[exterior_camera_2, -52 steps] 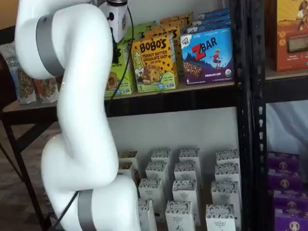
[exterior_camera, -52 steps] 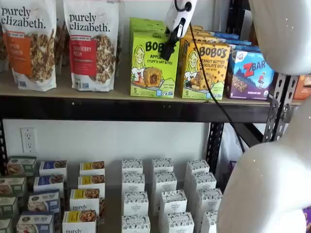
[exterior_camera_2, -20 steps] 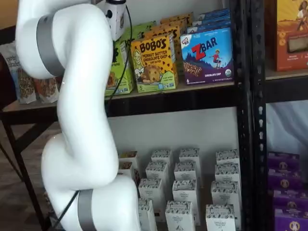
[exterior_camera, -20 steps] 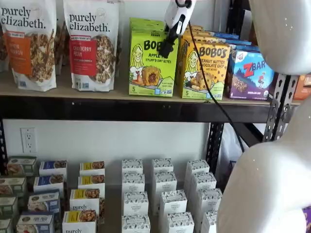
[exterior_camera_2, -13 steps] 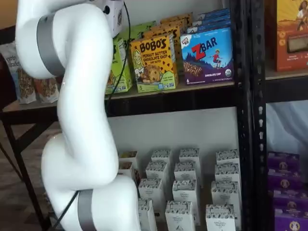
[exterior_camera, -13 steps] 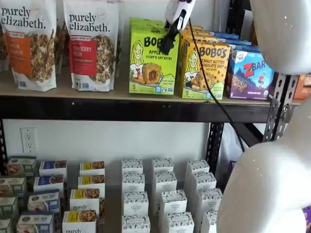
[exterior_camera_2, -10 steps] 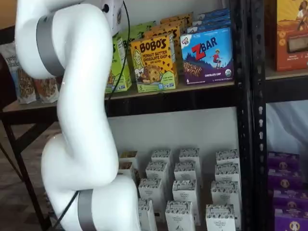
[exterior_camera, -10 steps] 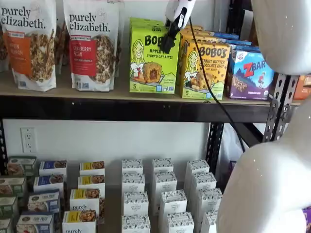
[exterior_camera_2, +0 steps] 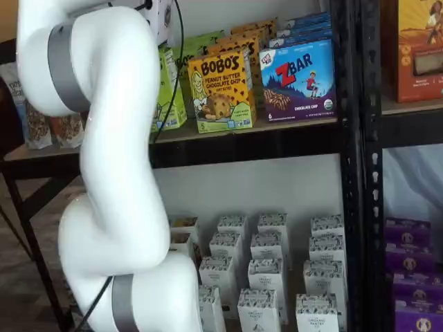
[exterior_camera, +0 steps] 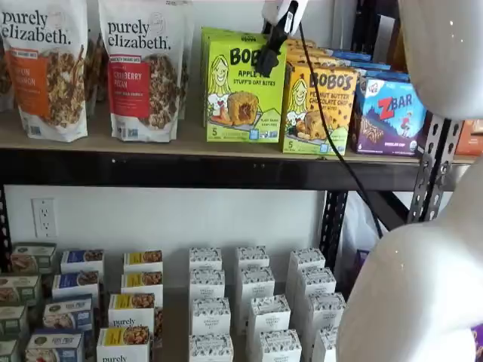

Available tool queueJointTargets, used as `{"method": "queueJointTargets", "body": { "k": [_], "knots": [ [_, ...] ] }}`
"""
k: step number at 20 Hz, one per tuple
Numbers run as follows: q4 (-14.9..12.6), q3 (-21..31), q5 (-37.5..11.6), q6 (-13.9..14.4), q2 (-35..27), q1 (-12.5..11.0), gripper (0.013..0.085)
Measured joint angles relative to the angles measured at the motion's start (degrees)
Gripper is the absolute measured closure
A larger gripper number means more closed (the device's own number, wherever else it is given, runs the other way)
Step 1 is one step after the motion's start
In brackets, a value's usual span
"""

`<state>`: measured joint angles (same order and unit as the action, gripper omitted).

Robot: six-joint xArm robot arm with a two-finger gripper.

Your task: Pick the green box on the top shelf, the fourth from the left

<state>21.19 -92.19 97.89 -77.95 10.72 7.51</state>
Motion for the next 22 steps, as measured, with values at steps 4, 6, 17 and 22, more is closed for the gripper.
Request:
{"method": "queueJointTargets", "body": {
  "k": [4, 6, 17, 22],
  "knots": [
    [0.2, -0.5, 2.5, 0.2, 0.8, -0.3, 0.077],
    [0.6, -0.4, 3.4, 0.3, 1.4, -0.5, 0.077],
    [1.0, 1.9, 7.0, 0.0, 6.0, -1.9, 0.077],
    [1.3, 4.0, 8.4, -0.4, 9.2, -2.8, 0.077]
  ]
}}
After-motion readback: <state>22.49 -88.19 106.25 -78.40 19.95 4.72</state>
